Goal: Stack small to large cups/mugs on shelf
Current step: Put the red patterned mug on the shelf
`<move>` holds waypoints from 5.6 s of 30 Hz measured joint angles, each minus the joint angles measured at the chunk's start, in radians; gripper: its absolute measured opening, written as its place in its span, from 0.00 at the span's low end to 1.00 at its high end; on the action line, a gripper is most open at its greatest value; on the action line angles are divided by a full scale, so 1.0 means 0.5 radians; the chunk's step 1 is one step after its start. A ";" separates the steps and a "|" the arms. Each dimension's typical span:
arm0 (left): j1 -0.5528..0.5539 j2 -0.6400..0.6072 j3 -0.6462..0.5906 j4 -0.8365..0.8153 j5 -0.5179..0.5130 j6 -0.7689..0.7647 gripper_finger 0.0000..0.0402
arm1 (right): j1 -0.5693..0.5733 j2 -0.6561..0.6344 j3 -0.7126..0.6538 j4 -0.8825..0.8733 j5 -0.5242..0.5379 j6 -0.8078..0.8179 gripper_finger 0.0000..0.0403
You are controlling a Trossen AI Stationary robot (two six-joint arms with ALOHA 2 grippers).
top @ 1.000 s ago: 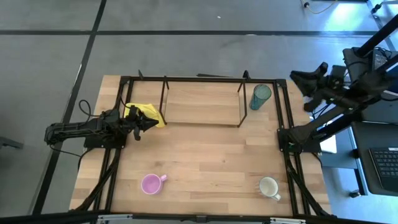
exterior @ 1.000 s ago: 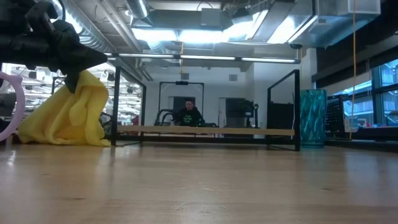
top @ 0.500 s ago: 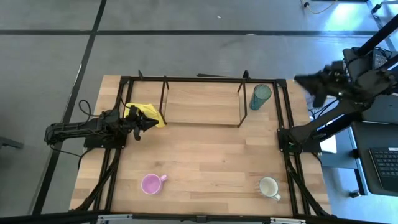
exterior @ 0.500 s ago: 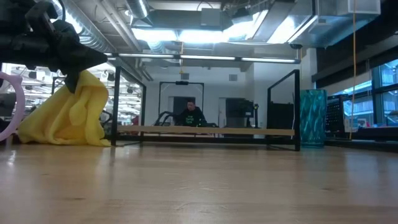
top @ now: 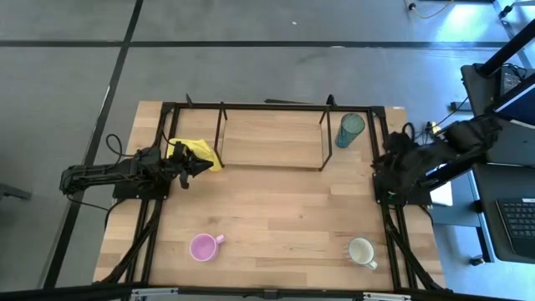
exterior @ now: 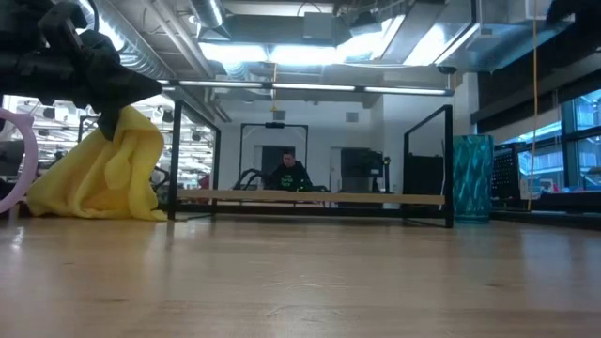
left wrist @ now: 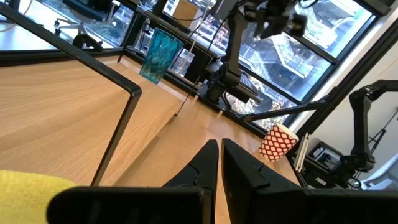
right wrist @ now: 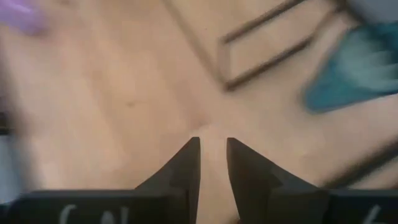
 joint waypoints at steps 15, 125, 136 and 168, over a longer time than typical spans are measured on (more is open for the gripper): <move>0.000 -0.001 0.000 0.003 0.001 0.001 0.03 | -0.098 0.192 -0.102 0.206 -0.746 -0.240 0.20; 0.000 -0.001 0.000 0.001 0.000 0.000 0.03 | 0.874 1.173 -0.406 0.663 -0.994 0.470 0.46; 0.000 -0.001 0.000 0.000 -0.001 0.001 0.03 | 0.854 1.013 -0.431 0.835 -0.919 0.529 0.46; 0.000 -0.001 0.000 -0.001 0.000 0.001 0.03 | 0.823 1.262 -0.430 1.193 -0.899 0.579 0.46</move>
